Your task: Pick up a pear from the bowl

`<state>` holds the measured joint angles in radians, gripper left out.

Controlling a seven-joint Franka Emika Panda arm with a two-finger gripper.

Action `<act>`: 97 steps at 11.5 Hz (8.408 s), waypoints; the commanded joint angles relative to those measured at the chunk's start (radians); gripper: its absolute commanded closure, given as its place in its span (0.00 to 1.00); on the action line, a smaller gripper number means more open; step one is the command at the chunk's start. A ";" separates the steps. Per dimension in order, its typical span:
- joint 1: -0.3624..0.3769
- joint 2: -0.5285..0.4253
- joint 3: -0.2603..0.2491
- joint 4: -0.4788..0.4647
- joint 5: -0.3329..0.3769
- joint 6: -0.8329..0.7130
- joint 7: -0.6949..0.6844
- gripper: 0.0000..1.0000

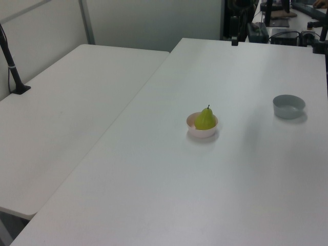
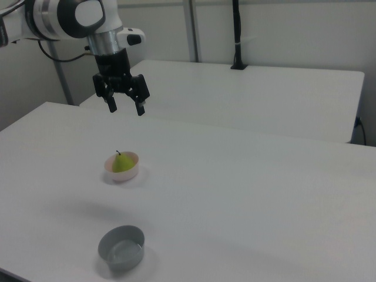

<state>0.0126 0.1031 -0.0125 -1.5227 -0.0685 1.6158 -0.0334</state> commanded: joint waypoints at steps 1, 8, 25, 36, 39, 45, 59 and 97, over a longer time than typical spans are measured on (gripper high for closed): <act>0.018 -0.028 -0.021 -0.016 0.016 -0.028 0.001 0.00; 0.015 -0.028 -0.021 -0.016 0.016 -0.028 0.001 0.00; 0.056 0.076 0.152 -0.005 0.019 0.099 0.064 0.00; 0.090 0.291 0.152 -0.065 -0.074 0.335 0.112 0.00; 0.098 0.329 0.152 -0.077 -0.086 0.354 0.112 0.00; 0.099 0.354 0.152 -0.123 -0.152 0.404 0.155 0.00; 0.122 0.356 0.152 -0.122 -0.151 0.424 0.153 0.71; 0.000 0.210 -0.159 0.024 0.003 0.271 -0.296 0.77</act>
<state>0.0086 0.2904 -0.1628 -1.4861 -0.0826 1.8080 -0.3085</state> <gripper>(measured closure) 0.524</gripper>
